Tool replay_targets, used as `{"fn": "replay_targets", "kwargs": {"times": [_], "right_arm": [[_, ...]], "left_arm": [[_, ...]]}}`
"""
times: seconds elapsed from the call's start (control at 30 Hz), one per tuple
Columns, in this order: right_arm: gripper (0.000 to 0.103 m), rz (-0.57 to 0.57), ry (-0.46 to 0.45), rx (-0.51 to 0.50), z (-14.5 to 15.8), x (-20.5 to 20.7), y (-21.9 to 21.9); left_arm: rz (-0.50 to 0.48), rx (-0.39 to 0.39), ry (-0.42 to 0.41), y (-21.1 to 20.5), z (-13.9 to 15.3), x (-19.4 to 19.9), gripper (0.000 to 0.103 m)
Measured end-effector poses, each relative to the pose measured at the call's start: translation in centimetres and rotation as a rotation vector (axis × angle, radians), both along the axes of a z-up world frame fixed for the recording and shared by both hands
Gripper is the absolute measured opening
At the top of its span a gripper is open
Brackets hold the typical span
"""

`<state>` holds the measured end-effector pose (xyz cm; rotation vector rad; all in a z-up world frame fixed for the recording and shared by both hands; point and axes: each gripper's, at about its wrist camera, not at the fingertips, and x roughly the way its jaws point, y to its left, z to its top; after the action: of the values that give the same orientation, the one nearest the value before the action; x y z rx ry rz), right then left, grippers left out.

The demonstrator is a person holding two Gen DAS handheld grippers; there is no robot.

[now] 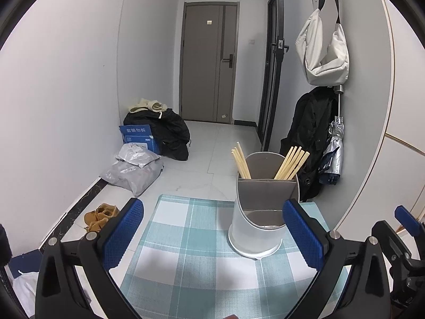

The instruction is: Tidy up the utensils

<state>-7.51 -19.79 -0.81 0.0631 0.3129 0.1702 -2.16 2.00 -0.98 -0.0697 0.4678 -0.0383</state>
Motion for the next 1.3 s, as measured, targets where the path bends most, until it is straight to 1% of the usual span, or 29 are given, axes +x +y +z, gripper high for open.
{"fn": "replay_targets", "kwargs": {"times": [0.33,0.43,0.63,0.7,0.77,1.03,1.13,1.3], "right_arm": [[0.103,-0.015,-0.006,0.015,0.11,-0.1,-0.27],[0.103,-0.016,-0.004,0.015,0.06,-0.07,-0.23],[0.103,-0.018,-0.002,0.019,0.02,-0.12,-0.34],[0.103,-0.016,0.009,0.02,-0.09,0.01,-0.34],[0.103,-0.017,0.01,0.022,-0.12,0.04,-0.36],[0.103,-0.022,0.011,0.031,-0.16,0.04,-0.46],[0.103,-0.02,0.011,0.028,-0.2,0.02,-0.39],[0.103,-0.023,0.013,0.026,-0.26,0.09,-0.33]], "left_arm": [[0.005,-0.007,0.002,0.06,0.09,-0.09,0.102],[-0.006,-0.013,0.014,0.05,0.06,-0.09,0.102],[0.011,-0.015,-0.004,-0.03,0.15,-0.54,0.102],[-0.002,-0.02,0.0,-0.11,0.11,-0.55,0.102],[0.005,-0.017,-0.004,-0.16,0.11,-0.65,0.102],[-0.004,-0.025,0.02,-0.18,-0.15,-0.31,0.102],[0.007,-0.016,0.013,-0.26,-0.12,-0.43,0.102],[0.009,-0.023,0.015,-0.13,-0.12,-0.49,0.102]]}}
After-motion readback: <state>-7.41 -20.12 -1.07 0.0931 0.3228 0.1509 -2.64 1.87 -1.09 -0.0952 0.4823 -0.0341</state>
